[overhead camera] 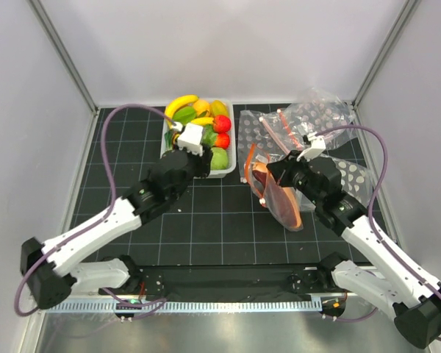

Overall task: Place the food in the zip-top bag and seal the zipper
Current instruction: Pick up the fake vegetable from the bin, then place the fake vegetable in the zipper food storage bag.

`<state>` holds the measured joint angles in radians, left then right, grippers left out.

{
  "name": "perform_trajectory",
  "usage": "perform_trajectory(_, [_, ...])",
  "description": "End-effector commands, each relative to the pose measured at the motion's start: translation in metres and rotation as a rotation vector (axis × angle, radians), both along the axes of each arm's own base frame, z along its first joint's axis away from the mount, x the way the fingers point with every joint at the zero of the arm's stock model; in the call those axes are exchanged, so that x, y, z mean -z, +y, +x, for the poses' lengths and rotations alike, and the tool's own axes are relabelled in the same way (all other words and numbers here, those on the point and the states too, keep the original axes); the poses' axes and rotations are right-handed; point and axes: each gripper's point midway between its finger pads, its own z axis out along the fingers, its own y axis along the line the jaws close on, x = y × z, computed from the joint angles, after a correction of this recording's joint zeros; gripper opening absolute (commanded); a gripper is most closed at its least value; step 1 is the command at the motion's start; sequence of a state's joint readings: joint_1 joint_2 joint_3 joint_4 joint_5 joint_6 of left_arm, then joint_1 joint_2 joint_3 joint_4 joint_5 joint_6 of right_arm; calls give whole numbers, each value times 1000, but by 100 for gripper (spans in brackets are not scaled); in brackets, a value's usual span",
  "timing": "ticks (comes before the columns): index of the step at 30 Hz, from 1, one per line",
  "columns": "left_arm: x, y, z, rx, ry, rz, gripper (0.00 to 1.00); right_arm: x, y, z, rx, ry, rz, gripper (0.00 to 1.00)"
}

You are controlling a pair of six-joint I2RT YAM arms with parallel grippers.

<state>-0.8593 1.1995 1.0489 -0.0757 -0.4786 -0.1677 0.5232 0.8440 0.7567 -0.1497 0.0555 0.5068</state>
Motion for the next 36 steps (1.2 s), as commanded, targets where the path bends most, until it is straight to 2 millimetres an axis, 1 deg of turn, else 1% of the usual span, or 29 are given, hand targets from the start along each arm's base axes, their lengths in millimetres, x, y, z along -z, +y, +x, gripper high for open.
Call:
perform_trajectory(1, [-41,0,-26,99,-92,-191,31,-16,17,1,-78,-47,47,1])
perform_trajectory(2, [-44,-2,-32,126,-114,-240,32,-16,21,-2,-105,-46,54,1])
perform_trajectory(3, [-49,-7,-41,186,-126,-274,33,-16,23,-2,-115,-47,58,1])
perform_trajectory(4, [-51,-6,-50,219,-140,-306,33,-16,25,-2,-124,-49,64,1])
perform_trajectory(5, [-61,-10,-56,255,-166,-357,33,-17,29,-4,-149,-50,73,1])
perform_trajectory(6, [-65,-17,-65,317,-174,-381,34,-17,31,-6,-164,-52,76,1])
perform_trajectory(7, [-64,-18,-69,339,-175,-397,34,-20,34,-7,-184,-64,86,1])
perform_trajectory(9, [-67,-26,-75,388,-168,-434,33,-21,41,-12,-234,-61,100,1])
perform_trajectory(10, [-68,-33,-81,437,-160,-440,32,-27,45,-13,-255,-90,117,1])
perform_trajectory(11, [-64,-39,-80,452,-144,-441,30,-30,48,-15,-273,-98,127,1])
perform_trajectory(13, [-65,-48,-84,495,-129,-473,29,-35,55,-21,-325,-112,146,1])
perform_trajectory(14, [-59,-54,-85,518,-108,-468,28,-35,57,-23,-338,-111,152,1])
perform_trajectory(17, [-57,-64,-87,553,-81,-490,27,-42,60,-29,-374,-138,170,1])
perform_trajectory(18, [-53,-67,-85,552,-65,-492,27,-45,60,-30,-376,-148,178,1])
perform_trajectory(20, [-51,-70,-85,556,-51,-513,27,-53,57,-36,-381,-190,196,1])
perform_trajectory(21, [-47,-73,-84,555,-37,-515,27,-51,56,-38,-379,-193,202,1])
perform_trajectory(22, [-46,-74,-83,558,-30,-520,27,-60,53,-41,-376,-227,215,1])
perform_trajectory(24, [-45,-80,-84,575,-4,-548,27,-63,47,-41,-346,-249,223,1])
perform_trajectory(25, [-39,-85,-82,575,20,-551,27,-66,44,-44,-334,-267,233,1])
perform_trajectory(27, [-33,-94,-84,597,70,-567,27,-63,37,-40,-285,-269,233,1])
perform_trajectory(28, [-25,-101,-80,598,101,-560,23,-62,33,-39,-262,-269,238,1])
perform_trajectory(29, [-19,-105,-80,596,148,-565,22,-66,25,-36,-210,-283,250,1])
perform_trajectory(30, [-15,-109,-79,599,174,-568,22,-62,20,-35,-182,-280,258,1])
perform_trajectory(31, [-17,-114,-78,606,188,-574,22,-63,16,-35,-160,-289,262,1])
perform_trajectory(32, [-4,-121,-76,606,227,-565,22,-69,11,-39,-143,-313,274,1])
perform_trajectory(33, [1,-125,-75,605,256,-567,22,-68,3,-36,-100,-319,272,1])
perform_trajectory(34, [0,-131,-78,628,275,-563,22,-68,-1,-37,-82,-326,275,1])
perform_trajectory(35, [10,-138,-77,630,306,-545,23,-74,-7,-40,-63,-349,286,1])
perform_trajectory(36, [11,-142,-80,640,327,-522,25,-72,-17,-36,2,-352,289,1])
